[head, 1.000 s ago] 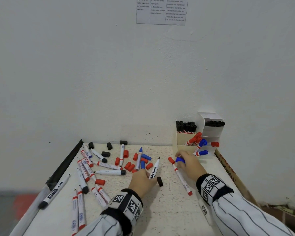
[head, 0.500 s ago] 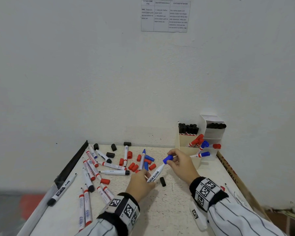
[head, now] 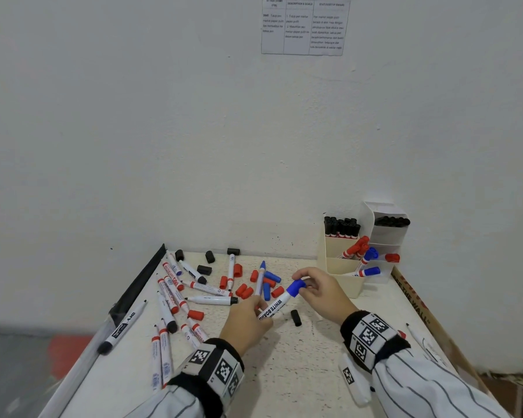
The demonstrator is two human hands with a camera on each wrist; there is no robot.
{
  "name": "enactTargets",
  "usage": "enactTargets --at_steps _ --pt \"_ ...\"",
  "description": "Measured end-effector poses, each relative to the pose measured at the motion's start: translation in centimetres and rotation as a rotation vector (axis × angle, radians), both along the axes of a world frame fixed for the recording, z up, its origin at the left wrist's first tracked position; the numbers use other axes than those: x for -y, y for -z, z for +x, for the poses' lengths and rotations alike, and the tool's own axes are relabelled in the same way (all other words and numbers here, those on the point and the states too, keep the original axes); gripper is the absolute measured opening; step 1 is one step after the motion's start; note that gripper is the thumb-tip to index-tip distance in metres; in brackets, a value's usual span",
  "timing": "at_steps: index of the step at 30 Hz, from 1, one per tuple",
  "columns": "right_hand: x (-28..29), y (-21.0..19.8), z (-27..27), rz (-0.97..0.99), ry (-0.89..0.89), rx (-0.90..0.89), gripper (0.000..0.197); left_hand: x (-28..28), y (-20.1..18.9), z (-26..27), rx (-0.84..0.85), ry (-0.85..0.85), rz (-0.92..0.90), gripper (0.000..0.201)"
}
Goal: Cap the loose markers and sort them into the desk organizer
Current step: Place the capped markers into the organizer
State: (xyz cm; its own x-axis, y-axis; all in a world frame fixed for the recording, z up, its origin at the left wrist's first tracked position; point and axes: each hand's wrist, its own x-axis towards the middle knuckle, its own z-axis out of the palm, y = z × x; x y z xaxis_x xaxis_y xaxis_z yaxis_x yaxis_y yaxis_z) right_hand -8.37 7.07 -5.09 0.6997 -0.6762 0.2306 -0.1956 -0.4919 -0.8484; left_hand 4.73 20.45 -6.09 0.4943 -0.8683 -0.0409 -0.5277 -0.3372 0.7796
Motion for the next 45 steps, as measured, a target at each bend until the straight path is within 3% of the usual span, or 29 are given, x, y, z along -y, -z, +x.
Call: enactTargets --at_steps 4,7,10,16,19,24,30,35,41,43,45 --pt "-0.8 0.3 0.3 0.106 -0.043 0.005 0.034 -0.1 0.0 0.1 0.000 0.011 -0.023 0.012" --pt "-1.2 0.4 0.7 0.191 -0.027 0.046 0.018 -0.2 -0.1 -0.1 0.007 0.025 -0.077 0.013" --pt "-1.8 0.5 1.2 0.143 -0.026 -0.001 0.008 -0.5 -0.3 -0.2 0.022 0.031 -0.148 0.012" --pt "-2.2 0.8 2.2 0.134 0.087 -0.063 0.009 -0.9 0.4 0.4 0.137 0.011 -0.144 0.025" --pt "-2.8 0.7 2.6 0.169 0.023 -0.157 0.023 -1.3 0.5 0.6 0.132 0.009 -0.127 0.024" --pt "-3.9 0.7 3.4 0.242 0.085 -0.047 0.019 -2.1 0.3 0.3 0.222 0.020 -0.100 0.027" --pt "-4.5 0.1 4.0 0.413 0.104 0.022 0.028 -2.7 -1.1 0.2 0.369 0.035 -0.080 0.029" --pt "-4.8 -0.1 4.0 0.329 0.091 -0.007 0.028 -2.4 -1.9 0.5 0.265 0.083 0.021 0.030" --pt "-5.1 -0.2 4.2 0.354 0.166 0.000 0.026 -2.5 -2.7 0.1 0.590 0.045 0.009 0.033" --pt "-5.2 -0.6 4.4 0.327 0.161 -0.005 0.026 -2.4 -2.7 0.2 0.503 0.069 -0.001 0.031" --pt "-5.5 -1.0 4.3 0.260 0.132 0.002 0.028 -2.1 -2.6 0.5 0.239 0.101 -0.031 0.035"
